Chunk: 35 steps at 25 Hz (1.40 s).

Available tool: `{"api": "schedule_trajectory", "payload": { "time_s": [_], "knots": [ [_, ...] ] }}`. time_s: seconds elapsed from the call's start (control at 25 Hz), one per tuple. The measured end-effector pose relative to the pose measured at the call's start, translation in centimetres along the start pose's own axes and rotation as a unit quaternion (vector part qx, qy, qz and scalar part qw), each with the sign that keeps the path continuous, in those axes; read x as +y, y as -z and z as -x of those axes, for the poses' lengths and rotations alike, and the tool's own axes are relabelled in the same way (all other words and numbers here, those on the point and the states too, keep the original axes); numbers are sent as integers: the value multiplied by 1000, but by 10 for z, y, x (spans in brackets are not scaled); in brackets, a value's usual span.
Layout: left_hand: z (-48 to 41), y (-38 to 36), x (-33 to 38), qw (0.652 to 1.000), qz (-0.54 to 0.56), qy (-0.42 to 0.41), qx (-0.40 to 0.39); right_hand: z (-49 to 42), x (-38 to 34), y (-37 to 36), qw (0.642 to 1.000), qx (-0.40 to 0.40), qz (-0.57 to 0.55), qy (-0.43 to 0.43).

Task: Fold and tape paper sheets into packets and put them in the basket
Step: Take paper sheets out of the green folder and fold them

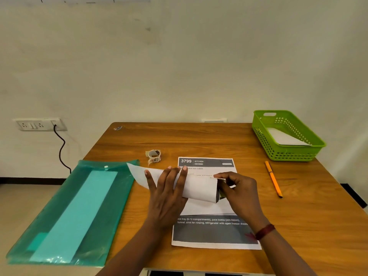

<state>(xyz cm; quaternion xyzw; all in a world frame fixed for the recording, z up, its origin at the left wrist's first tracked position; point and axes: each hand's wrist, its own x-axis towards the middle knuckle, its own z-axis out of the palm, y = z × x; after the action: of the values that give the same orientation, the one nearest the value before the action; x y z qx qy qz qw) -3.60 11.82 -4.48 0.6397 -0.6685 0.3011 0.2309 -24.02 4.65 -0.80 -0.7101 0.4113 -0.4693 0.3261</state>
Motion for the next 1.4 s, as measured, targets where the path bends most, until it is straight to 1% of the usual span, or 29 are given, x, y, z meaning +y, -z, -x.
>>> {"api": "schedule_trajectory", "payload": {
  "time_s": [0.12, 0.2, 0.32, 0.44, 0.52, 0.68, 0.76, 0.8, 0.88, 0.92, 1.0, 1.08, 1.12, 1.16, 1.24, 1.32, 1.4],
  "knots": [
    [-9, 6, -13, 997, 6, -40, -67, -2, 12, 7, 999, -28, -12, -21],
    [-11, 7, -21, 993, 11, -67, -98, -1, 21, 10, 998, -33, -24, -40],
    [-3, 5, -30, 988, 23, -92, -120, 4, 33, 6, 998, -12, -18, -56],
    [5, -1, -32, 988, 23, -97, -122, 9, 42, 1, 999, 5, -16, -46],
    [9, -5, -33, 989, 30, -84, -119, 13, 43, -1, 998, 26, -23, -43],
    [12, -8, -30, 995, 58, -31, -69, 14, 45, -1, 988, 138, -26, -65],
    [14, -7, -30, 998, 44, 13, -37, 16, 48, -1, 982, 179, 2, -66],
    [14, -7, -30, 998, 28, 42, -24, 16, 50, -1, 981, 181, 25, -62],
    [13, -7, -32, 996, 8, 90, -7, 15, 54, -2, 982, 152, 97, -50],
    [13, -7, -33, 995, 5, 98, -7, 14, 55, -3, 982, 117, 144, -33],
    [12, -7, -31, 996, 3, 87, -23, 12, 54, -2, 972, 5, 235, 18],
    [10, -8, -31, 996, 0, 75, -39, 11, 50, -4, 939, -133, 316, 35],
    [10, -9, -31, 996, 1, 72, -48, 12, 49, -5, 920, -180, 345, 39],
    [9, -9, -31, 996, 1, 69, -57, 14, 50, -6, 907, -204, 365, 49],
    [9, -8, -30, 995, -1, 66, -74, 14, 50, -6, 897, -207, 382, 79],
    [8, -7, -30, 994, 1, 70, -81, 10, 49, -4, 897, -208, 381, 86],
    [8, -6, -29, 993, 8, 72, -88, 5, 46, -1, 909, -191, 362, 75]
  ]
}}
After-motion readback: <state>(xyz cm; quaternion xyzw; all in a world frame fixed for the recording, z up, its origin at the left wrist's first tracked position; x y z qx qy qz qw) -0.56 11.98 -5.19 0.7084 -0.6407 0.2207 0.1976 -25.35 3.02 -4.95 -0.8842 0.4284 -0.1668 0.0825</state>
